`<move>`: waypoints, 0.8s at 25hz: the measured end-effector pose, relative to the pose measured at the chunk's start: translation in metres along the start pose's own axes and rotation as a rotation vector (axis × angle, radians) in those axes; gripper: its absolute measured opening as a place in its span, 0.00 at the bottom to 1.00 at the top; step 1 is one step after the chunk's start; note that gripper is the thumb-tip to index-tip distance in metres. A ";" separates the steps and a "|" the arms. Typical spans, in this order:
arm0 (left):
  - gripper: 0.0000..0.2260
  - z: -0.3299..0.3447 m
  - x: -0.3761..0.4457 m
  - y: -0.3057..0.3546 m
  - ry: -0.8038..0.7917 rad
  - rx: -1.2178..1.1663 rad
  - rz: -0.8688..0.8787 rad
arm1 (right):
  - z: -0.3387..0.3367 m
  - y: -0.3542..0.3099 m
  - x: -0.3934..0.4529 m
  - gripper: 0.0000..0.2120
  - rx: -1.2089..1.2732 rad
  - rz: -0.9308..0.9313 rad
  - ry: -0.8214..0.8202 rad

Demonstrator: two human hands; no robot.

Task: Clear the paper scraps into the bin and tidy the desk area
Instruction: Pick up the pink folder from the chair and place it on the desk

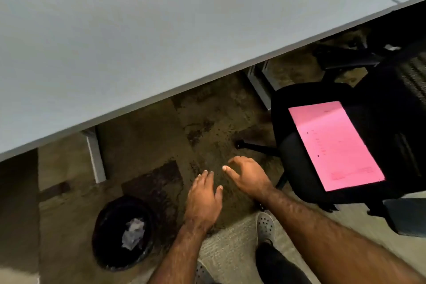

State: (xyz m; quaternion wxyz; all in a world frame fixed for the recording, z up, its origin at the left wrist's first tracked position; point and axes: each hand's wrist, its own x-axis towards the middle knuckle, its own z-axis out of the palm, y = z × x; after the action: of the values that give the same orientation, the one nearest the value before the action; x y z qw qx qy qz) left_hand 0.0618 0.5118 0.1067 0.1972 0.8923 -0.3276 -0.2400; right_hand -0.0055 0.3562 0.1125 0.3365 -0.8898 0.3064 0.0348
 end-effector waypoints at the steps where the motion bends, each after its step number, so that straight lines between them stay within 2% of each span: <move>1: 0.25 0.001 0.007 0.018 -0.015 -0.001 0.032 | -0.016 0.015 -0.004 0.21 0.013 0.042 0.030; 6: 0.26 0.025 0.037 0.109 -0.110 -0.019 0.175 | -0.087 0.084 -0.025 0.21 0.146 0.223 0.210; 10: 0.26 0.053 0.065 0.184 -0.204 -0.083 0.212 | -0.133 0.142 -0.025 0.23 0.277 0.367 0.348; 13: 0.27 0.077 0.094 0.224 -0.267 -0.162 0.132 | -0.156 0.191 -0.010 0.26 0.378 0.505 0.355; 16: 0.28 0.111 0.128 0.255 -0.359 -0.289 -0.021 | -0.172 0.252 0.008 0.28 0.433 0.662 0.327; 20: 0.31 0.155 0.166 0.273 -0.435 -0.302 -0.131 | -0.174 0.331 0.016 0.29 0.439 0.815 0.301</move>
State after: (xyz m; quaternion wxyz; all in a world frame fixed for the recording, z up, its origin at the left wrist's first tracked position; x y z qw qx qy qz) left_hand -0.0470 0.1753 0.0712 0.2372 0.7995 -0.2642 -0.4845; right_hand -0.2061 0.0463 0.0517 0.4271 -0.6007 0.6751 -0.0306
